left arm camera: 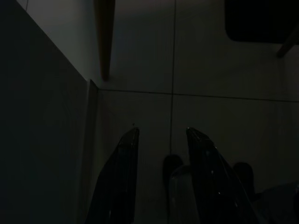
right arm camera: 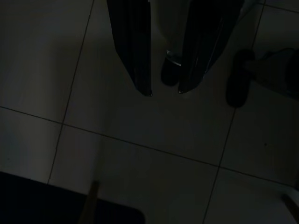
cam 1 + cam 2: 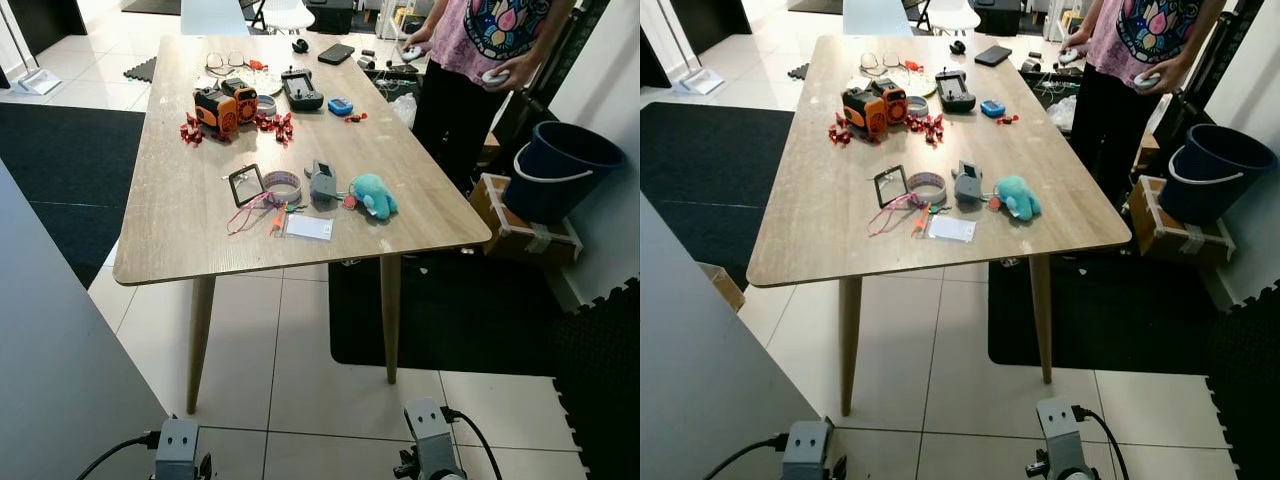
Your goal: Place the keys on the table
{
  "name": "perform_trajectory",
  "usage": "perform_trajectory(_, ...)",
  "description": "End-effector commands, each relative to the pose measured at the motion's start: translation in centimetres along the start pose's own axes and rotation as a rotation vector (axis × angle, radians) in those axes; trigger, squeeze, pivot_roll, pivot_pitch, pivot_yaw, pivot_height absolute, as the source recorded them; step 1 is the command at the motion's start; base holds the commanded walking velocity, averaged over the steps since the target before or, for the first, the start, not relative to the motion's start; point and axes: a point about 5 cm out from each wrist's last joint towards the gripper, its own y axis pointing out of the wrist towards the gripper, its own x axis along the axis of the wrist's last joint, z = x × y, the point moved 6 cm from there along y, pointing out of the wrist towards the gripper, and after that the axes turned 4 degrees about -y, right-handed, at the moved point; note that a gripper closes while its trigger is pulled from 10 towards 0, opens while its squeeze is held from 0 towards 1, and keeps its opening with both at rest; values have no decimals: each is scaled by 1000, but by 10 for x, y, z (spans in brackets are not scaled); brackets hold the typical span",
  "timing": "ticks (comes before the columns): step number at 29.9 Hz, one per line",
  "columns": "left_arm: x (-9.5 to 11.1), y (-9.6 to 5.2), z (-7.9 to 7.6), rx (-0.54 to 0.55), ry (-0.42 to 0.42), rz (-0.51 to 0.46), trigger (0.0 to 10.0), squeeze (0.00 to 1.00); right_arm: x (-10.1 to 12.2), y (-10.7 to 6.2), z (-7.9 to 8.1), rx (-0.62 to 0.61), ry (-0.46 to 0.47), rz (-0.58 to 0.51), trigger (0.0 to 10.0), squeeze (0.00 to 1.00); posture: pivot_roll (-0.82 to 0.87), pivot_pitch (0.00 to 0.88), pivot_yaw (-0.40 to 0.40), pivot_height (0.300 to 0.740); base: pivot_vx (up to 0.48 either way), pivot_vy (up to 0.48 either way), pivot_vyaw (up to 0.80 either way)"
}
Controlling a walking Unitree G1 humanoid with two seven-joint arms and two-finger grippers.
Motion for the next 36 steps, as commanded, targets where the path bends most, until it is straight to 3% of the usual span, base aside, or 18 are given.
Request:
perform_trajectory(1, -6, -3, 2, -2, 21, 20, 10000, 0, -7, -2, -2, -6, 3, 15, 10000, 0, 62, 80, -36, 740, 0, -315, 0)
perform_trajectory(11, -7, -3, 2, -2, 26, 24, 10000, 0, -7, -2, -2, -6, -1, 16, 10000, 0, 61, 77, -36, 740, 0, -313, 0)
perform_trajectory(30, -5, -2, 6, 11, 37, 24, 10000, 0, -7, -2, -2, -7, 0, 18, 10000, 0, 61, 79, -37, 740, 0, 0, 0)
perform_trajectory(36, -5, -2, 5, 10, 35, 24, 10000, 0, -7, -2, -2, -7, -1, 18, 10000, 0, 62, 82, -38, 740, 0, -455, 0)
